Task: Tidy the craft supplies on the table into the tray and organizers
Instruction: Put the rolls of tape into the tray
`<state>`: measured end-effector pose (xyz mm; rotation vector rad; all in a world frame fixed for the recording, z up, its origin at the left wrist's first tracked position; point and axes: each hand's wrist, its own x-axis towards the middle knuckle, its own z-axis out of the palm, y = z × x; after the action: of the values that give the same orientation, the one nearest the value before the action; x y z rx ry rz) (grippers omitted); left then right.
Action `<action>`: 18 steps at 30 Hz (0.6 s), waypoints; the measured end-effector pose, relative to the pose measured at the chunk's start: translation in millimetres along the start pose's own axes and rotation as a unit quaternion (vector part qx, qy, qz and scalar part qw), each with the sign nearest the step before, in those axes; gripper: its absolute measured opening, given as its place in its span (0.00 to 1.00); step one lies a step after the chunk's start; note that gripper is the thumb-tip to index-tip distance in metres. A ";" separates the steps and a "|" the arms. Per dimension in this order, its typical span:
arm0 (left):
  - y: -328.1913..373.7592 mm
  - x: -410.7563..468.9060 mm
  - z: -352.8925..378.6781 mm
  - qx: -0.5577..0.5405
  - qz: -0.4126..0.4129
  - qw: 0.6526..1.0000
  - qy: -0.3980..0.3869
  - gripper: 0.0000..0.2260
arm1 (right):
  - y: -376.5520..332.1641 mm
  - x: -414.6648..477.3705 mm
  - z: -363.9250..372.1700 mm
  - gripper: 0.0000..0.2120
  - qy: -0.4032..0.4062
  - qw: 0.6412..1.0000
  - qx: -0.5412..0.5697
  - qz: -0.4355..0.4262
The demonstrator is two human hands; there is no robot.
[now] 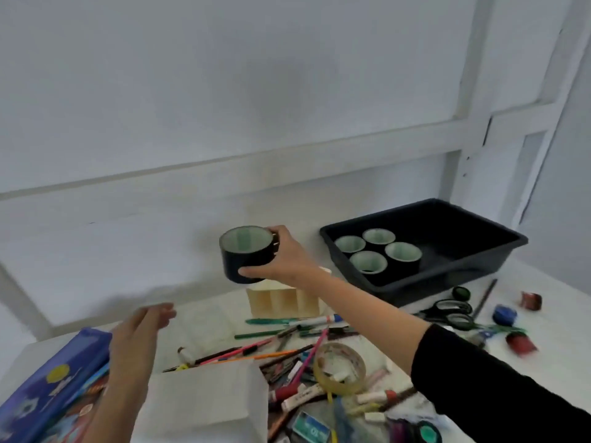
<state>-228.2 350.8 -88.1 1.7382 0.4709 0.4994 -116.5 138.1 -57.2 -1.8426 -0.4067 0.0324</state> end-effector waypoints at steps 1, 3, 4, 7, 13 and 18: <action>15.1 -5.4 28.6 -0.007 0.027 0.999 -0.024 0.10 | 4.8 -2.4 -24.8 0.38 0.029 0.999 -0.003 0.012; 26.4 -7.7 77.7 -0.005 0.035 0.996 -0.076 0.09 | 16.1 -8.2 -70.0 0.40 0.079 0.996 -0.008 0.032; 29.8 -9.5 100.9 -0.007 0.035 0.995 -0.094 0.08 | 22.3 -11.8 -90.2 0.41 0.098 0.994 -0.012 0.040; 44.3 -23.2 169.8 -0.014 0.044 0.990 -0.135 0.07 | 44.2 -21.9 -141.2 0.42 0.137 0.988 -0.030 0.058; 66.2 -51.9 285.7 -0.030 0.047 0.979 -0.197 0.07 | 96.3 -34.6 -217.4 0.42 0.177 0.979 -0.016 0.101; 54.6 -55.0 354.4 -0.003 0.049 0.978 -0.203 0.06 | 139.0 -35.2 -273.3 0.43 0.203 0.970 -0.042 0.126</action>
<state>-71.6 24.3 -110.6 1.8057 0.0922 0.2038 -51.5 -159.3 -108.3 -1.9164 0.1134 -0.1885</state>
